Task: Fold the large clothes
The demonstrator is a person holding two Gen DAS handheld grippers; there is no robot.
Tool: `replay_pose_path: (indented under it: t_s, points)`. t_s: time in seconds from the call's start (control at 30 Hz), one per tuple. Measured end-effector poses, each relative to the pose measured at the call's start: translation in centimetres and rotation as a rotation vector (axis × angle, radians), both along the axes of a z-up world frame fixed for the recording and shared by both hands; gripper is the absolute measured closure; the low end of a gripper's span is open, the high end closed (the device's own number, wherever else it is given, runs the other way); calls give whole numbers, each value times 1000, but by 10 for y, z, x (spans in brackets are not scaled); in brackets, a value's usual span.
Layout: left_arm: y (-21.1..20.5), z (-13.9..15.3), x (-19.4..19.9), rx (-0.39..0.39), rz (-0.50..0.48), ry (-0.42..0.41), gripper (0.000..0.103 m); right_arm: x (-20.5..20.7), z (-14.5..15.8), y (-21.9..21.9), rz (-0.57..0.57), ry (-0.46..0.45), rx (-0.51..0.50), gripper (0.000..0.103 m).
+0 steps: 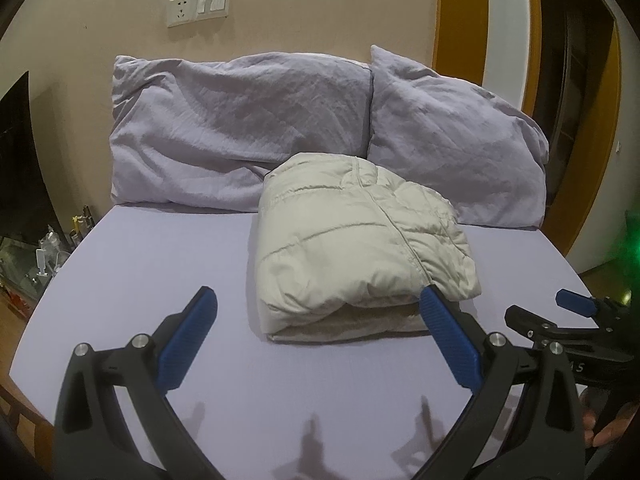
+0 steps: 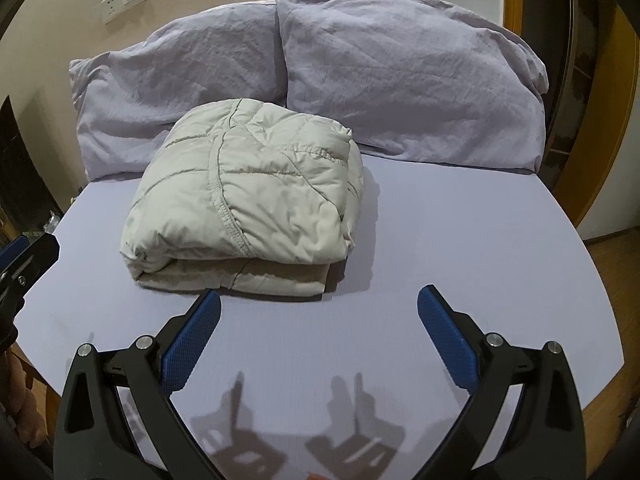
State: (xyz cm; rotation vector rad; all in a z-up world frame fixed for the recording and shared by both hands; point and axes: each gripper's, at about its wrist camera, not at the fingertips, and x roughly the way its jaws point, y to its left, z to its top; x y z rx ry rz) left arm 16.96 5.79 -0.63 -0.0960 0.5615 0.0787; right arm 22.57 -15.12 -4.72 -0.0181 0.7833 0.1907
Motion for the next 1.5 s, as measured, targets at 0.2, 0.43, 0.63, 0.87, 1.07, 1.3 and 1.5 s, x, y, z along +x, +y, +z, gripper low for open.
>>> replay_pose_path:
  t_s: [0.2, 0.43, 0.63, 0.87, 1.07, 1.3, 1.5]
  points:
    - [0, 0, -9, -10, 10, 2, 2, -7, -1, -3, 0, 26, 13, 3]
    - [1, -1, -12, -20, 13, 13, 2, -13, -3, -3, 8, 42, 26, 3]
    - [7, -6, -11, -57, 8, 30, 2, -16, -4, -5, 0, 46, 47, 3]
    - [8, -11, -9, -88, -19, 54, 2, -19, -3, -4, 3, 35, 60, 3]
    - [9, -13, -8, -117, -36, 69, 2, -21, 0, -1, 14, 23, 69, 3]
    - [10, -17, -7, -148, -51, 82, 2, -25, 3, 2, 37, 9, 87, 3]
    - [9, -20, -5, -156, -49, 100, 2, -24, 4, 4, 44, 8, 94, 3]
